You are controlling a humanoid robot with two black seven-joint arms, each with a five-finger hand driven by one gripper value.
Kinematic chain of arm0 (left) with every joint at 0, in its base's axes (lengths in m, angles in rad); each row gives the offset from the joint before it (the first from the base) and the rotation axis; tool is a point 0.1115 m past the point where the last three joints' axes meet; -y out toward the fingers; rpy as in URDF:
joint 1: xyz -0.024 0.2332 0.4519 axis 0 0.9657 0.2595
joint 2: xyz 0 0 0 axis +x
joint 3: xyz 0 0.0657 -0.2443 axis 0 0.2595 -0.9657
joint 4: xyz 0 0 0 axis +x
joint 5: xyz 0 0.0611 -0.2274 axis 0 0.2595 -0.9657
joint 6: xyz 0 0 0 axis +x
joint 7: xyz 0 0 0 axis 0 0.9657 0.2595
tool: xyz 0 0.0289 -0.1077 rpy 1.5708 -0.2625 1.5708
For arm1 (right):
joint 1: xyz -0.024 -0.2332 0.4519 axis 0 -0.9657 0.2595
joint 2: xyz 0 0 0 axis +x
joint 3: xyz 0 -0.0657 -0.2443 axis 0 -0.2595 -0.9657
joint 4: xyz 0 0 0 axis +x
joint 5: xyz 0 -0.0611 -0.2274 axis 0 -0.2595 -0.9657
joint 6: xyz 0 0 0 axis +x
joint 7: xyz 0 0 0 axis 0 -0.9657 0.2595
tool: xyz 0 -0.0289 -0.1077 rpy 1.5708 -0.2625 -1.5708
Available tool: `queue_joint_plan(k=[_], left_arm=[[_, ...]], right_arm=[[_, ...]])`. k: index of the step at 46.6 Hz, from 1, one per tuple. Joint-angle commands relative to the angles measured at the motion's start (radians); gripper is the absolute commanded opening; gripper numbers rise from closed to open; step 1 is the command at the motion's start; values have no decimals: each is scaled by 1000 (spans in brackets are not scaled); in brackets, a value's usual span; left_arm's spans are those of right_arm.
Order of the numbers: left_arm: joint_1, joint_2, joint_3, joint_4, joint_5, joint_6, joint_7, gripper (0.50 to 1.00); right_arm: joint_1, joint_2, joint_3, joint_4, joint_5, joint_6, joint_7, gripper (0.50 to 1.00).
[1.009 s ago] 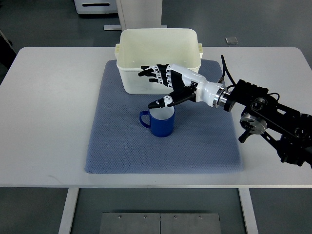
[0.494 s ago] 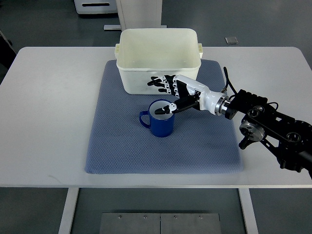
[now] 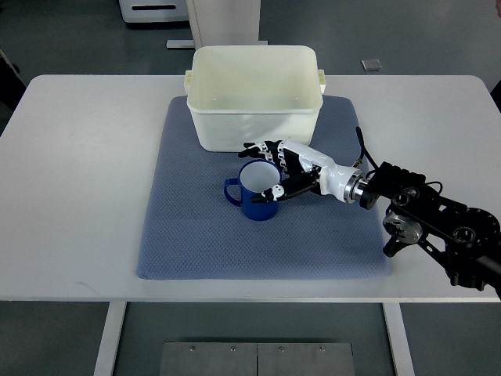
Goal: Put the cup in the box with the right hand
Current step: 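Lower the right hand beside the blue mug and close fingers around it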
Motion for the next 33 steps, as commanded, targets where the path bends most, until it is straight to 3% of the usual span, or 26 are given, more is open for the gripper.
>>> queue_joint_plan(k=[1,24,29,33], left_arm=[[0,0,0,0,0,-1,1,1000],[2,0,0,0,0,-1,0,1000],[2,0,0,0,0,-1,0,1000],[0,0,0,0,0,-1,0,1000]], right_arm=[[0,1,-4,-6,0,-12,3,993],[-14,19,-30,-54,1,-21,22,981],[-17,18,-48,-59,1,-21,40,927],[-17,16,-65,-60,1,-21,65,845]])
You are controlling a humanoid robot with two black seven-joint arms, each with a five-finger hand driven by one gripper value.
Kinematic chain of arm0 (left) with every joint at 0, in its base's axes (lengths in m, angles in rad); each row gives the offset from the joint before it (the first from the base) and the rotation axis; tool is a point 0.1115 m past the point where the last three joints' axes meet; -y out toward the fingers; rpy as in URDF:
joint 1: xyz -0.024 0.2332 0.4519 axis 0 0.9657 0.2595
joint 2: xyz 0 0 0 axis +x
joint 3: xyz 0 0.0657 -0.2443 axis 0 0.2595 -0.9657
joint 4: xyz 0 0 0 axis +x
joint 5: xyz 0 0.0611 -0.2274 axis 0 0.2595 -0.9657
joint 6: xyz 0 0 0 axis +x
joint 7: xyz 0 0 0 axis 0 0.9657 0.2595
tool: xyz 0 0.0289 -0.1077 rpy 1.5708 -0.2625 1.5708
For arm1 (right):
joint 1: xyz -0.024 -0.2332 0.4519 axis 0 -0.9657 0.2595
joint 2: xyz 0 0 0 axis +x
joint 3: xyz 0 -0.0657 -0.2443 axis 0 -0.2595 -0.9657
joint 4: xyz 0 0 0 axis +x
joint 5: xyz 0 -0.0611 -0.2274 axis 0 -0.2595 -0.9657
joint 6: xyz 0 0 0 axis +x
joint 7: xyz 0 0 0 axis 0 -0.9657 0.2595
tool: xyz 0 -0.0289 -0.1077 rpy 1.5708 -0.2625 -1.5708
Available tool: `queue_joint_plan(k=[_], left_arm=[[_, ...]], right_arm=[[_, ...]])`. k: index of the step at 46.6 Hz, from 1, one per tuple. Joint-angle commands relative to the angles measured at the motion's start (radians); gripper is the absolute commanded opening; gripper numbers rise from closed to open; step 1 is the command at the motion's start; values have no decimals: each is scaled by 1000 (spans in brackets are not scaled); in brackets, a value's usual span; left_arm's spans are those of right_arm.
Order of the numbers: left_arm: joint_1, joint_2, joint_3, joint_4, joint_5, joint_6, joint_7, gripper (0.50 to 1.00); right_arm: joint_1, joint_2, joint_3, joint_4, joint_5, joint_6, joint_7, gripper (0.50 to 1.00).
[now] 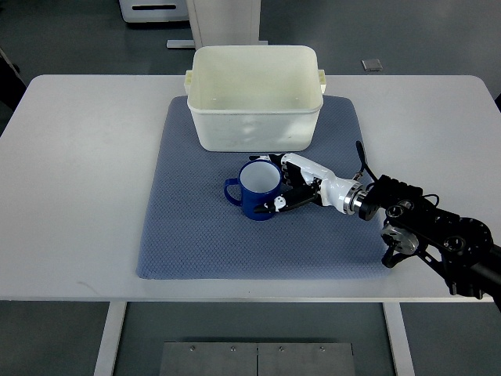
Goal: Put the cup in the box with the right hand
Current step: 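Lower the right hand beside the blue mug and close fingers around it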
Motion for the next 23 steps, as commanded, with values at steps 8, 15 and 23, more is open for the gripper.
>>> queue_joint_plan(k=[8,15,23], left_arm=[[0,0,0,0,0,1,0,1000],[0,0,0,0,0,-1,0,1000],[0,0,0,0,0,-1,0,1000]], right_arm=[[0,-1,-36,-7,0,0,67,500],[0,12,-31,-41,3,-14,109,500],[12,6,-30,-33,15,-12,150,500]])
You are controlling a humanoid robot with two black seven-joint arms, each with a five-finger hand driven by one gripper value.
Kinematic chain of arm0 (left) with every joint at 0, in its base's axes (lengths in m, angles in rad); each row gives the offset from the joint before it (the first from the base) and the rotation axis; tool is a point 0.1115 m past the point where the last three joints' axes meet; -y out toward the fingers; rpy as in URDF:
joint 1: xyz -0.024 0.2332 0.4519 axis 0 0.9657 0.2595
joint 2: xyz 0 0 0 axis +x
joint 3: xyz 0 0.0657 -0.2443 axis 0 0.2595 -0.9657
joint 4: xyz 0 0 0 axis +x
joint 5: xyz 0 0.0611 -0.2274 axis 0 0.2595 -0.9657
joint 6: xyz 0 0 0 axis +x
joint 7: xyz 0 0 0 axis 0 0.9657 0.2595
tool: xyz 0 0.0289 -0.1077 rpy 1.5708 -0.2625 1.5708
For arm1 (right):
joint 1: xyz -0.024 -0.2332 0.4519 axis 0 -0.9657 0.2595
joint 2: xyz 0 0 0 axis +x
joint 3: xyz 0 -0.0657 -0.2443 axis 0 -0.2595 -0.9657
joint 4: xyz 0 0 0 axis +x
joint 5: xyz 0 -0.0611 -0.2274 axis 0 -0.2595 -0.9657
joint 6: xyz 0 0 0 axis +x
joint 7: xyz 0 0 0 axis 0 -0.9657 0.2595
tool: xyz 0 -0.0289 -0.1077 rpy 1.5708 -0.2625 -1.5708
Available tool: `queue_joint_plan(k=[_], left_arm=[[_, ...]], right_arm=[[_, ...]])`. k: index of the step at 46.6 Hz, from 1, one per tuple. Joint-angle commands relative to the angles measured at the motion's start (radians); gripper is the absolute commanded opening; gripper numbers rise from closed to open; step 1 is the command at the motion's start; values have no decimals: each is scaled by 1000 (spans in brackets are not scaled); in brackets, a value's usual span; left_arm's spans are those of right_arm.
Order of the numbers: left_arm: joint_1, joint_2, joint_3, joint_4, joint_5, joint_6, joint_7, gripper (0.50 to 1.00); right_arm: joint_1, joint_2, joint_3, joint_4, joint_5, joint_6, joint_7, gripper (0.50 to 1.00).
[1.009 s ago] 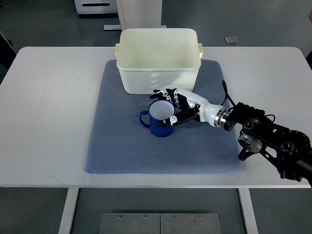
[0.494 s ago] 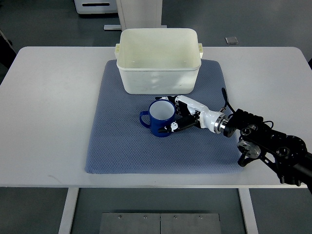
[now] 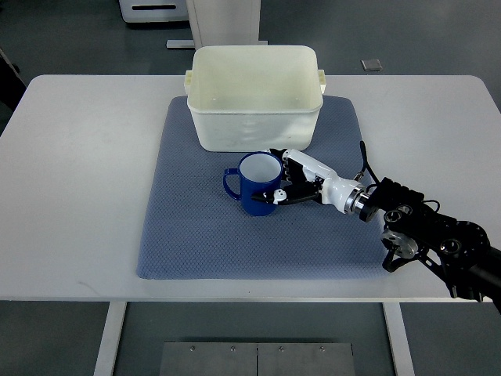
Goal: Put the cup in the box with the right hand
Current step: 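Lower the right hand beside the blue mug and close fingers around it, then lift the blue mug with the right hand over the cream box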
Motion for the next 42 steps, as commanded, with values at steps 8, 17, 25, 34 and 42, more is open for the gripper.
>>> queue_joint_plan(k=[8,17,25,34,42], left_arm=[[0,0,0,0,0,0,0,1000],[0,0,0,0,0,1,0,1000],[0,0,0,0,0,0,0,1000],[0,0,0,0,0,0,1,1000],[2,0,0,0,0,0,0,1000]], right_arm=[[40,-51,17,43,8,21,7,500],[67,-105,116,122,29,89,-5,500],[100,-99,242,129,31,138,-77,500],[127,-65,339,100,35,123,-162,500],[170,-27,350,27,35,25,-199,500]])
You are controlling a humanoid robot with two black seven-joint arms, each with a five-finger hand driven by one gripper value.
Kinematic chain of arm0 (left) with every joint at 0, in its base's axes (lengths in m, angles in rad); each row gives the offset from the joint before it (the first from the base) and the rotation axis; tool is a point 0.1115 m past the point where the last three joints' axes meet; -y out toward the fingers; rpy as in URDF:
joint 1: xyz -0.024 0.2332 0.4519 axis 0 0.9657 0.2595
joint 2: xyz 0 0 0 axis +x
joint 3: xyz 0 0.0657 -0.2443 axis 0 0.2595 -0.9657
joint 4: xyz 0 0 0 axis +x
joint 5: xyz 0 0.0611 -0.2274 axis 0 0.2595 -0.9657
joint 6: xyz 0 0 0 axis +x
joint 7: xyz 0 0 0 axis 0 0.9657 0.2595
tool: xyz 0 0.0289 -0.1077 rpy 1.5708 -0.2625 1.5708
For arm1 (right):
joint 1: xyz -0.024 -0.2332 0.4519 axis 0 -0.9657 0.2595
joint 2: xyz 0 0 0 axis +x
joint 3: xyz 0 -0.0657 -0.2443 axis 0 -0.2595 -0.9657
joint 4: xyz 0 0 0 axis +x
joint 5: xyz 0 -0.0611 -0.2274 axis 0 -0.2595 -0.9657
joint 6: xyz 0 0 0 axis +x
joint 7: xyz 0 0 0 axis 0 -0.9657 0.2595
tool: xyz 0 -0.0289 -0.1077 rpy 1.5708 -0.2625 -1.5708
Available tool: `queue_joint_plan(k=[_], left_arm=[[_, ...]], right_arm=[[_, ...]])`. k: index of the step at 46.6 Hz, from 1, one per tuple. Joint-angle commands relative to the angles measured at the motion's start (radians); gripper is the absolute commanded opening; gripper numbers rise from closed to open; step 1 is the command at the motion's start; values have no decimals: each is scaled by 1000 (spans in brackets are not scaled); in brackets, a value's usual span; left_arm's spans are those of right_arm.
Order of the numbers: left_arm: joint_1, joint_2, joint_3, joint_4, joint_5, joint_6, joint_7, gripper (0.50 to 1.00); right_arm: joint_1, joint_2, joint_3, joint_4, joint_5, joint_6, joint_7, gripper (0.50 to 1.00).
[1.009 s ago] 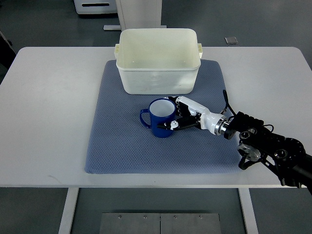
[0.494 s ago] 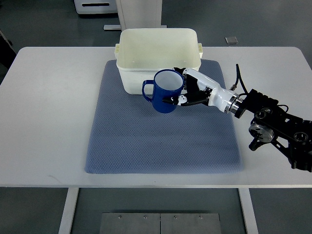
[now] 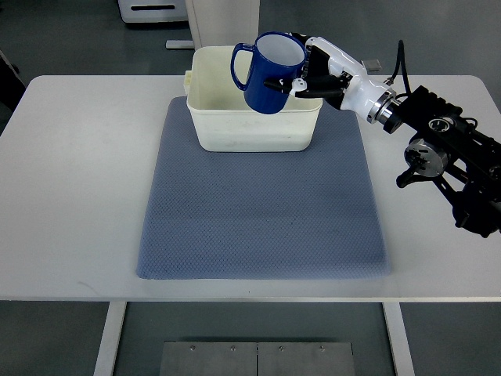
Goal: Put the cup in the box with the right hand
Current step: 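Lift the blue mug with the right hand over the cream box, then lower the mug into the box and open the right hand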
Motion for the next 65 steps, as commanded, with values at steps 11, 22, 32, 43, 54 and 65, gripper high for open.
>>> queue_joint_plan(k=[11,22,32,43,54,65], left_arm=[[0,0,0,0,0,-1,0,1000],[0,0,0,0,0,1,0,1000],[0,0,0,0,0,-1,0,1000],[0,0,0,0,0,1,0,1000],[0,0,0,0,0,-1,1,1000],[0,0,0,0,0,1,0,1000]], right_arm=[[57,99,-12,-181,0,-240,-62,500],[53,120,-56,-215,0,-300,-65,500],[47,120,-65,-214,0,-308,-65,500],[47,120,-65,-210,3,-306,-63,500],[46,123,-64,-209,3,-306,-57,976],[46,122,-64,-204,18,-305,-55,995]])
